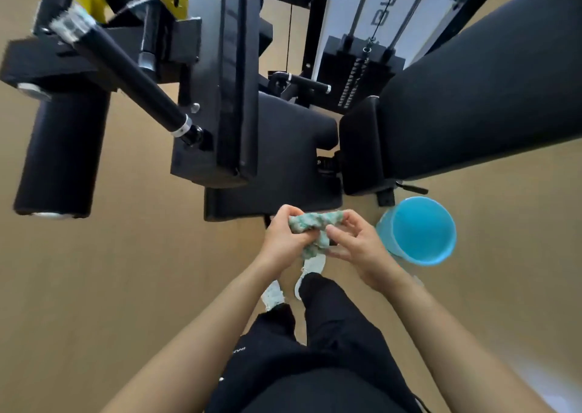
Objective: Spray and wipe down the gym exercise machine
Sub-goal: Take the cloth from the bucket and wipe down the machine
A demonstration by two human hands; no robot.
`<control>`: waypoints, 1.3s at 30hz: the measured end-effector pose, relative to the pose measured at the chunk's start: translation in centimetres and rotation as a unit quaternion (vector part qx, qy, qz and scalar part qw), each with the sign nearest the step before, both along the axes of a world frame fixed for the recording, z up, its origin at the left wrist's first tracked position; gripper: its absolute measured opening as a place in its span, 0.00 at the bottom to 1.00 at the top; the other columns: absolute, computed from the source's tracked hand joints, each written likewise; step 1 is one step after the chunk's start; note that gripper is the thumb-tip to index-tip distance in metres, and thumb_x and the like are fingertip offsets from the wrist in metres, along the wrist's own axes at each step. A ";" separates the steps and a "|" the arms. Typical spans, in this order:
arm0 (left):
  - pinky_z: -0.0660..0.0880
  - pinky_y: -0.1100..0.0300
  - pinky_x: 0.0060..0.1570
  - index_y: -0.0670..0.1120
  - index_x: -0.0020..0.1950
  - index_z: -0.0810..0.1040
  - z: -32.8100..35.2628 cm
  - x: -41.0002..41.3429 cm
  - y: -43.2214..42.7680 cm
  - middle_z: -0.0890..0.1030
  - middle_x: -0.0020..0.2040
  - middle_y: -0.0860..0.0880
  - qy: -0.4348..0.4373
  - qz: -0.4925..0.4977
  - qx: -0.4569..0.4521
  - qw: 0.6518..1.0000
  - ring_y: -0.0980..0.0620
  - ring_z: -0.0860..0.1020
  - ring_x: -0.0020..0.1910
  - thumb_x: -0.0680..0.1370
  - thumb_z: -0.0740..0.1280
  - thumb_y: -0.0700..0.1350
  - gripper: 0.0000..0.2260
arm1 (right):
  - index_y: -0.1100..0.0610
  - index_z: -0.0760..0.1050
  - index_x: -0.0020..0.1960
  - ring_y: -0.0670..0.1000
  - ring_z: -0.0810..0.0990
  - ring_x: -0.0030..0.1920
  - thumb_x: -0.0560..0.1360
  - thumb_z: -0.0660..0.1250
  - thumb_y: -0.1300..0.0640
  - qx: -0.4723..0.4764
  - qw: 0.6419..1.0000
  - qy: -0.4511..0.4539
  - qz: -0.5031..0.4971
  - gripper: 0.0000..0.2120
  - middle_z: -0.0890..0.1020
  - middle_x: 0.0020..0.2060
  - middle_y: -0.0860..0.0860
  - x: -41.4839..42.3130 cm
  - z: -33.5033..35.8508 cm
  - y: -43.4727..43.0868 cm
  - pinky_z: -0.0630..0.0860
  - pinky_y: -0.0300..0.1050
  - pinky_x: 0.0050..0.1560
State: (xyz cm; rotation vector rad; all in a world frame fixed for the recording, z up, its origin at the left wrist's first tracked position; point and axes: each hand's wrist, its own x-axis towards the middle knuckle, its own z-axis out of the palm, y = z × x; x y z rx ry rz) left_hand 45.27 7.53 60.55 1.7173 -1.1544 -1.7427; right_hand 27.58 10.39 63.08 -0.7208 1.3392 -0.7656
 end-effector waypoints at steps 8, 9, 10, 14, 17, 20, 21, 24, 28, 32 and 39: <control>0.80 0.53 0.49 0.41 0.58 0.80 -10.3 -5.1 4.3 0.85 0.53 0.38 0.040 0.087 0.287 0.953 0.46 0.83 0.48 0.76 0.71 0.34 0.11 | 0.51 0.78 0.50 0.41 0.80 0.42 0.68 0.76 0.59 0.040 0.973 0.213 0.085 0.13 0.82 0.42 0.44 -0.1 -12.1 4.9 0.74 0.32 0.43; 0.80 0.52 0.51 0.39 0.61 0.79 -11.3 -5.2 4.6 0.84 0.54 0.38 0.035 0.091 0.307 0.947 0.46 0.82 0.49 0.77 0.71 0.35 0.13 | 0.50 0.78 0.47 0.41 0.79 0.42 0.70 0.76 0.59 0.047 0.967 0.232 0.098 0.10 0.81 0.40 0.43 -0.5 -13.7 5.1 0.73 0.33 0.42; 0.80 0.52 0.53 0.39 0.64 0.78 -12.2 -5.2 4.9 0.83 0.54 0.39 0.032 0.097 0.325 0.940 0.46 0.81 0.50 0.77 0.71 0.37 0.15 | 0.50 0.78 0.45 0.43 0.79 0.41 0.72 0.76 0.58 0.057 0.962 0.246 0.107 0.08 0.81 0.38 0.43 -0.9 -15.3 5.4 0.74 0.37 0.41; 0.80 0.51 0.59 0.43 0.57 0.82 -16.0 -4.0 4.4 0.83 0.54 0.43 -0.007 0.144 0.331 0.933 0.43 0.83 0.54 0.79 0.70 0.42 0.08 | 0.53 0.79 0.42 0.51 0.80 0.40 0.73 0.77 0.54 0.095 0.951 0.282 0.087 0.07 0.82 0.37 0.48 -3.1 -20.9 4.9 0.75 0.46 0.41; 0.81 0.56 0.51 0.45 0.52 0.80 -19.1 -2.4 2.9 0.82 0.52 0.45 -0.123 0.177 0.252 0.944 0.49 0.81 0.45 0.80 0.69 0.41 0.02 | 0.55 0.79 0.47 0.50 0.81 0.44 0.75 0.74 0.58 0.122 0.953 0.275 0.027 0.05 0.82 0.42 0.48 -4.1 -24.4 3.3 0.78 0.47 0.48; 0.80 0.58 0.45 0.44 0.57 0.75 -21.2 -1.6 1.0 0.79 0.50 0.47 -0.183 0.224 0.214 0.933 0.51 0.78 0.39 0.80 0.71 0.44 0.08 | 0.57 0.78 0.56 0.50 0.81 0.47 0.76 0.71 0.61 0.113 0.952 0.279 -0.048 0.09 0.82 0.45 0.48 -3.8 -27.0 1.7 0.78 0.45 0.52; 0.80 0.57 0.46 0.45 0.59 0.73 -21.7 -1.6 0.5 0.78 0.46 0.48 -0.194 0.238 0.215 0.927 0.51 0.78 0.39 0.80 0.71 0.45 0.11 | 0.57 0.77 0.60 0.49 0.80 0.47 0.77 0.71 0.61 0.113 0.951 0.280 -0.069 0.12 0.81 0.47 0.49 -3.5 -27.6 1.2 0.76 0.42 0.51; 0.79 0.57 0.45 0.48 0.63 0.70 -23.3 -1.8 -0.5 0.76 0.40 0.51 -0.211 0.272 0.232 0.910 0.49 0.77 0.37 0.79 0.73 0.46 0.17 | 0.57 0.78 0.61 0.50 0.77 0.48 0.79 0.69 0.61 0.103 0.949 0.293 -0.048 0.11 0.80 0.49 0.52 -1.9 -29.6 0.3 0.76 0.46 0.54; 0.74 0.65 0.29 0.44 0.66 0.72 -25.2 -2.0 -0.6 0.80 0.53 0.46 -0.230 0.276 0.236 0.903 0.52 0.78 0.32 0.77 0.75 0.43 0.20 | 0.58 0.79 0.62 0.56 0.77 0.48 0.80 0.67 0.62 0.068 0.953 0.290 0.050 0.11 0.79 0.49 0.56 1.7 -30.9 0.9 0.74 0.48 0.51; 0.73 0.68 0.24 0.45 0.63 0.74 -25.9 -1.7 -0.5 0.81 0.46 0.48 -0.263 0.263 0.226 0.901 0.55 0.78 0.30 0.76 0.77 0.43 0.19 | 0.54 0.75 0.72 0.60 0.77 0.58 0.81 0.65 0.62 -0.002 0.958 0.255 0.129 0.20 0.79 0.60 0.58 4.5 -30.8 0.7 0.72 0.46 0.56; 0.82 0.51 0.54 0.45 0.60 0.71 -26.0 -1.1 -1.4 0.79 0.43 0.48 -0.251 0.227 0.247 0.908 0.47 0.82 0.36 0.77 0.77 0.43 0.19 | 0.56 0.77 0.68 0.63 0.80 0.50 0.79 0.63 0.66 -0.038 0.908 0.342 0.238 0.19 0.78 0.53 0.58 0.1 -32.3 0.1 0.78 0.55 0.51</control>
